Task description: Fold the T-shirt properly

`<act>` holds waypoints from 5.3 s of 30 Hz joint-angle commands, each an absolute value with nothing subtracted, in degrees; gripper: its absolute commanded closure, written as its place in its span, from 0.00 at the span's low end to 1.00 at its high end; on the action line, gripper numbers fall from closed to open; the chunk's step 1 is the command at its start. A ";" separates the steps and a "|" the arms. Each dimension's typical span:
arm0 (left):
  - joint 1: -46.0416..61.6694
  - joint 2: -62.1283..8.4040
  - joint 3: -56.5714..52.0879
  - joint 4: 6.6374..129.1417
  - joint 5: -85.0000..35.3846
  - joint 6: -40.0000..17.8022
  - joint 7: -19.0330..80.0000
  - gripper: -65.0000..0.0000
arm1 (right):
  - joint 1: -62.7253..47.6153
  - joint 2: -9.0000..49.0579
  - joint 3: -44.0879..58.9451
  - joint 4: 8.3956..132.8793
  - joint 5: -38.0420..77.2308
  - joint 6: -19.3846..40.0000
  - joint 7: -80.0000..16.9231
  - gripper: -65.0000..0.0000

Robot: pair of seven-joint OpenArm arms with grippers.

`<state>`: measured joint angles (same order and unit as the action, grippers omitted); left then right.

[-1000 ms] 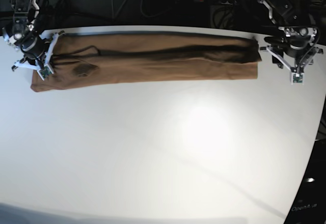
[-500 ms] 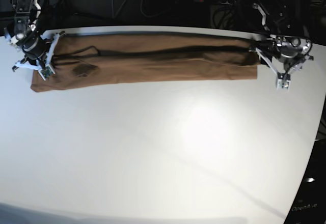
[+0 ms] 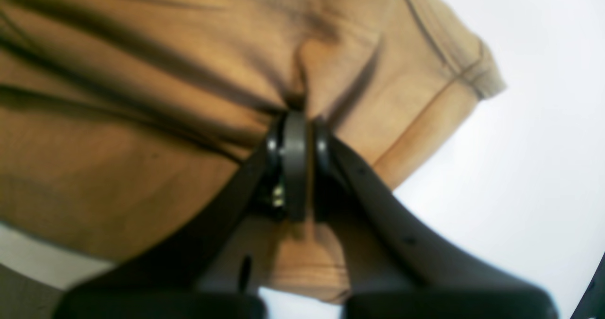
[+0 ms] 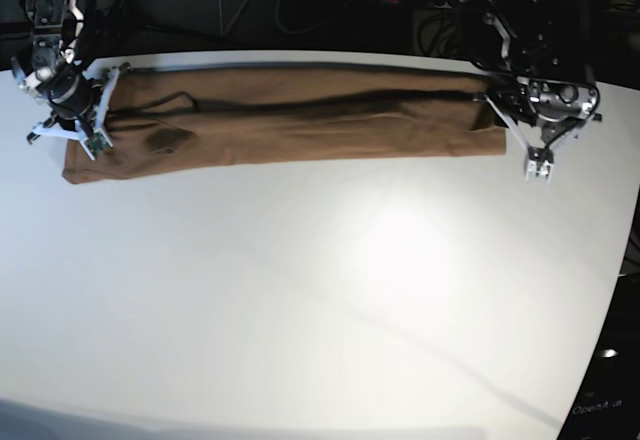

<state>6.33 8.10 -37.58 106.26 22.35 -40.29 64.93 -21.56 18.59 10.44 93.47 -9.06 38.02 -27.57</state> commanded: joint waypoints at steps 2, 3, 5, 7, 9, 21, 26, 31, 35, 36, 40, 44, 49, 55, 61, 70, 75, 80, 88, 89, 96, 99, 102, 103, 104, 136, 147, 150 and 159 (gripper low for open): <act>5.32 5.76 -37.41 109.67 18.51 -40.00 66.86 0.54 | -21.93 18.77 9.89 93.23 -8.75 40.00 -29.14 1.00; 5.32 4.70 -37.41 110.46 15.69 -40.00 69.32 0.54 | -21.93 18.77 9.89 93.23 -8.75 40.00 -29.14 1.00; 5.32 1.80 -37.58 111.43 9.63 -40.00 73.63 0.54 | -21.93 18.77 9.89 93.23 -8.75 40.00 -29.14 1.00; 5.14 -1.54 -37.93 111.60 2.15 -40.00 78.37 0.54 | -21.93 18.77 9.89 93.23 -8.75 40.00 -29.14 1.00; 4.88 -4.26 -38.73 111.43 -4.79 -40.00 80.00 0.54 | -21.93 18.77 9.89 93.23 -8.75 40.00 -29.14 1.00; 4.44 -7.43 -40.92 95.87 -27.03 -40.00 80.00 0.54 | -21.85 18.86 9.89 93.23 -8.75 40.00 -29.14 1.00; 4.44 -9.80 -41.10 88.57 -35.38 -40.00 80.00 0.54 | -21.85 18.86 9.89 93.23 -8.84 40.00 -29.14 1.00; 4.44 -10.07 -41.19 85.41 -35.82 -40.00 80.00 0.54 | -21.85 18.95 9.89 93.23 -8.84 40.00 -29.14 1.00; 4.44 -10.07 -41.19 81.80 -35.74 -40.00 80.00 0.54 | -21.85 18.95 9.89 93.23 -8.84 40.00 -29.14 1.00; 4.44 -10.07 -41.19 81.01 -35.74 -40.00 80.00 0.54 | -21.85 18.95 9.89 93.23 -8.84 40.00 -29.14 1.00; 4.62 -10.15 -41.10 78.46 -35.12 -40.00 80.00 0.54 | -21.85 18.95 9.89 93.23 -8.84 40.00 -29.14 1.00; 4.70 -11.21 -41.10 77.76 -31.16 -40.00 80.00 0.54 | -21.85 18.95 9.89 93.23 -8.84 40.00 -29.14 1.00; 4.79 -11.30 -41.01 77.76 -25.27 -40.00 80.00 0.54 | -21.85 18.95 9.89 93.23 -8.84 40.00 -29.14 1.00; 4.88 -11.12 -40.84 76.62 -17.80 -40.00 80.00 0.54 | -21.85 18.86 9.89 93.23 -8.84 40.00 -29.14 1.00; 3.47 -11.21 -40.84 68.09 -14.11 -40.00 80.00 0.54 | -21.32 18.77 9.89 93.23 -8.84 40.00 -29.23 1.00; 3.30 -8.40 -40.75 66.51 -6.90 -40.00 80.00 0.54 | -21.23 18.68 9.45 93.23 -8.84 40.00 -29.23 1.00; 3.21 -5.85 -40.48 66.42 -1.45 -40.00 80.00 0.54 | -21.23 18.68 9.45 93.23 -8.84 40.00 -29.23 1.00; 3.38 -4.26 -36.18 66.42 1.45 -40.00 80.00 0.54 | -21.23 18.68 9.45 93.23 -8.84 40.00 -29.23 1.00; 3.65 -4.53 -36.09 66.33 3.12 -40.00 80.00 0.55 | -21.23 18.68 9.45 93.23 -8.84 40.00 -29.23 1.00; 3.65 -4.62 -36.18 66.33 3.03 -40.00 80.00 0.55 | -21.23 18.68 9.45 93.23 -8.84 40.00 -29.23 1.00; -0.84 -5.93 -36.79 66.59 3.30 -40.00 80.00 0.55 | -21.23 18.68 9.45 93.23 -8.84 40.00 -29.23 1.00; -2.95 -6.11 -39.78 66.51 3.47 -40.00 80.00 0.55 | -21.23 18.95 8.31 93.23 -8.84 40.00 -29.23 1.00; -4.79 -7.78 -40.84 66.51 2.95 -40.00 80.00 0.55 | -21.23 18.68 8.22 93.23 -10.07 40.00 -29.23 1.00; -5.23 -8.04 -40.84 66.86 2.86 -40.00 80.00 0.55 | -21.23 18.59 8.31 93.23 -11.21 40.00 -29.23 1.00; -5.58 -8.04 -40.84 67.12 2.86 -40.00 80.00 0.55 | -21.23 18.33 8.31 93.23 -12.18 40.00 -29.23 1.00; -0.31 -8.13 -42.42 84.00 -11.82 -40.00 80.00 0.95 | -21.14 17.01 7.60 93.14 -13.58 40.00 -29.14 1.00; 6.90 -9.27 -44.88 94.46 -25.71 -40.00 80.00 0.96 | -21.14 16.92 7.60 93.14 -13.58 40.00 -29.14 1.00; 9.27 -9.89 -44.79 97.98 -32.57 -40.00 80.00 0.96 | -21.14 16.92 7.60 93.14 -13.58 40.00 -29.23 1.00; 10.86 -9.89 -41.45 98.24 -39.43 -40.00 80.00 0.96 | -21.23 16.92 7.60 93.14 -13.58 40.00 -29.23 1.00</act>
